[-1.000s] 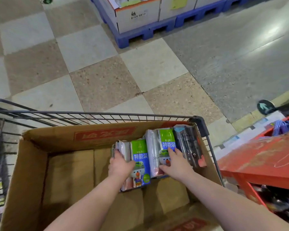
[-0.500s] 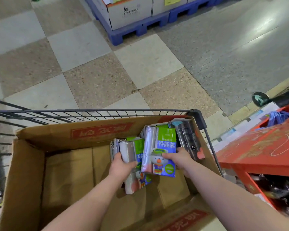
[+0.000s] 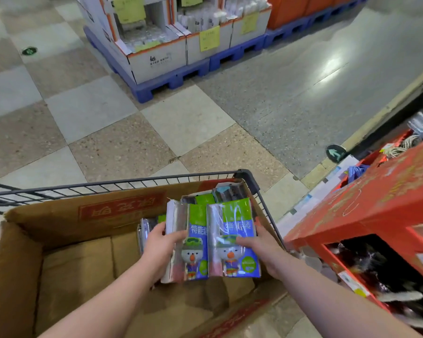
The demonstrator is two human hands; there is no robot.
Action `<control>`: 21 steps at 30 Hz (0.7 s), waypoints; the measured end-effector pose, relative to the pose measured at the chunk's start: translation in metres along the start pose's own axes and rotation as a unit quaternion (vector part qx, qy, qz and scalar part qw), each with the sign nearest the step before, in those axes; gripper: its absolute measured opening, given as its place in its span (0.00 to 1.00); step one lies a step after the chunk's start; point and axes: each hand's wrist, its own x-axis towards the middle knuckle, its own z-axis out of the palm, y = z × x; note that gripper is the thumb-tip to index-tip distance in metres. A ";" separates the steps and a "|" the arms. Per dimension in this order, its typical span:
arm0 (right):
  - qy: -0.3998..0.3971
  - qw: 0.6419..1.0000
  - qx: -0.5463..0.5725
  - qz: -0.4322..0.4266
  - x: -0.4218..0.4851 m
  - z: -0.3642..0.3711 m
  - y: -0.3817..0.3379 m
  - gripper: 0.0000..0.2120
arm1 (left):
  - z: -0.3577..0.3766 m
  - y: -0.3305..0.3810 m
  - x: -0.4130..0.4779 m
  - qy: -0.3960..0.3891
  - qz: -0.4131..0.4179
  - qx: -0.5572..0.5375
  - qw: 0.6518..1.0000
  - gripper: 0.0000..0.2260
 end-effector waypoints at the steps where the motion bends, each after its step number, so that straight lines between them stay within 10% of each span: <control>1: -0.003 1.000 0.015 -0.013 -0.008 -0.012 0.001 0.16 | 0.008 0.003 -0.006 -0.013 0.003 -0.001 1.000 0.13; 21: 0.209 0.904 0.339 -0.156 -0.265 -0.323 0.163 0.09 | 0.321 -0.018 -0.251 -0.334 0.081 0.053 0.938 0.10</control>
